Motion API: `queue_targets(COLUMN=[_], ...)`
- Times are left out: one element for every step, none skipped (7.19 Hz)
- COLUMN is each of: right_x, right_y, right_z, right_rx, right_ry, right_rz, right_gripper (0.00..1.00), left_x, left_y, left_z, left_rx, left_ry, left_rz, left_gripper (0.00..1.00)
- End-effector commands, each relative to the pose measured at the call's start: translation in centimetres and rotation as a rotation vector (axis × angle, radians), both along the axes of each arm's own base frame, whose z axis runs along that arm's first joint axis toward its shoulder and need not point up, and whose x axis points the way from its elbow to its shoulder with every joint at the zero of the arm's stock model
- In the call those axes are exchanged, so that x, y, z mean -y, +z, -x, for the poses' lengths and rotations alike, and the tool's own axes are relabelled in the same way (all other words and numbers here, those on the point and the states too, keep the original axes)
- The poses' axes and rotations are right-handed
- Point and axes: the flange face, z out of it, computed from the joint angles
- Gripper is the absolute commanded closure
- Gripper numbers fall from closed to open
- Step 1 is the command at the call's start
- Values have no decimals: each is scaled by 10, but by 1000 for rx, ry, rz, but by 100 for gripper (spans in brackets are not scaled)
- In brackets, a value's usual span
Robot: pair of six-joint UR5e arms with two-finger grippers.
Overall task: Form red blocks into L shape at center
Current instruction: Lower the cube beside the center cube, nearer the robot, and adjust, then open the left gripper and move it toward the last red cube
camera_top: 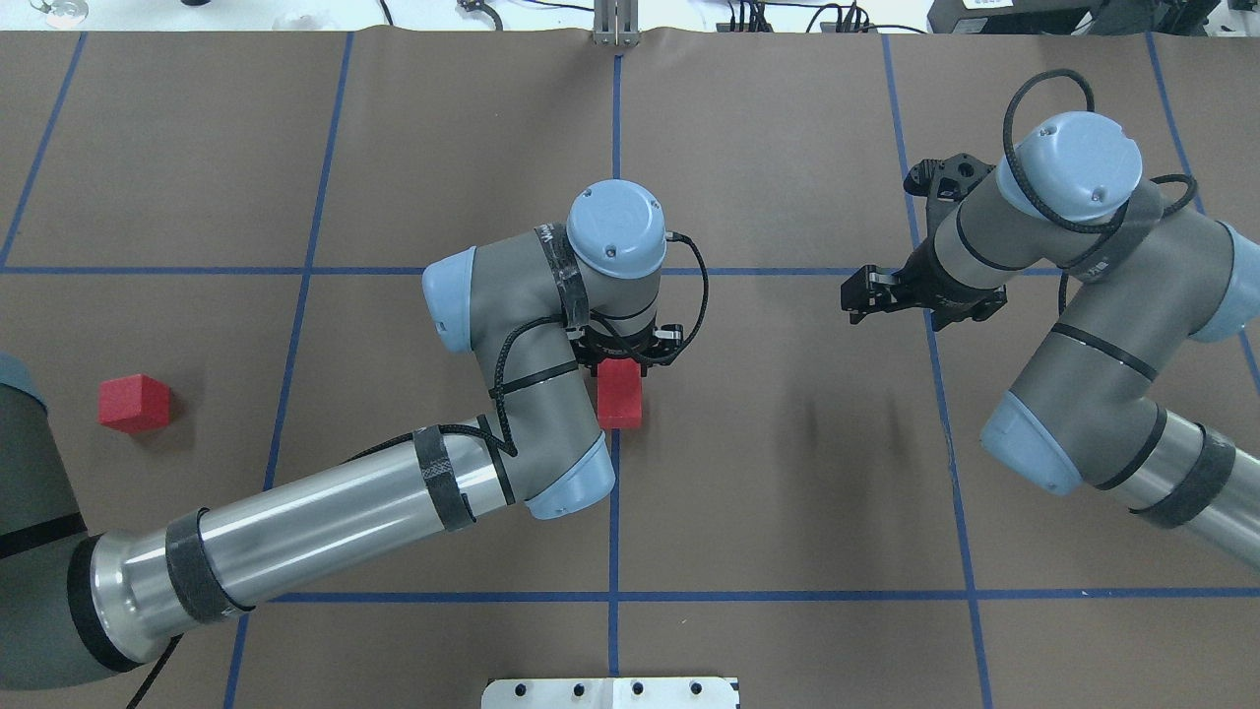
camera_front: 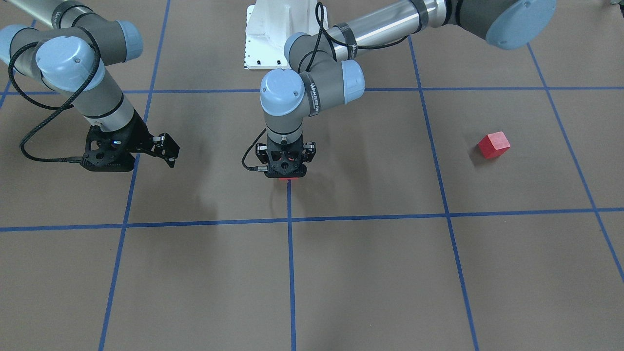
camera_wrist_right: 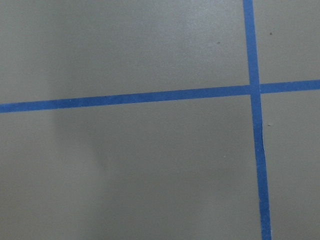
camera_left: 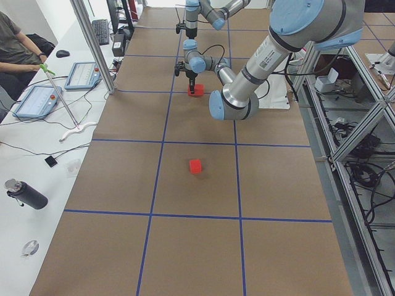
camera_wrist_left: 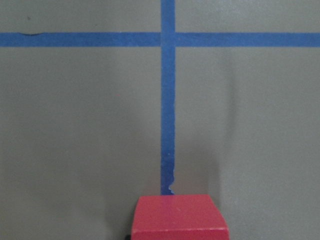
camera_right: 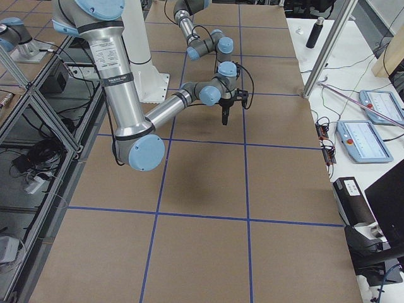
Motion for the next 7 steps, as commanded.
queue_targets(right_x=[-1, -1, -1, -1, -1, -1, 0], right_y=[-2, -5, -6, -5, -5, -4, -3], right_z=[-1, -1, -2, -2, -3, -3, -3], right_rx=[4, 7, 10, 9, 9, 7, 5], right_ry=[1, 1, 1, 1, 3, 2, -2], right_rz=[-3, -6, -7, -6, -6, -5, -9], right_gripper=[0, 0, 0, 0, 0, 0, 0], left_x=[-1, -1, -3, -2, -3, -2, -4], left_y=[0, -5, -17, -33, -49, -47, -25], left_z=[-1, 0, 7, 20, 39, 75, 126], left_rx=[1, -6, -29, -54, -87, -97, -118], left_ry=[1, 0, -3, -11, -22, -30, -28], left_rz=[1, -1, -14, -27, -42, -23, -7], left_gripper=[1, 1, 1, 1, 1, 1, 1])
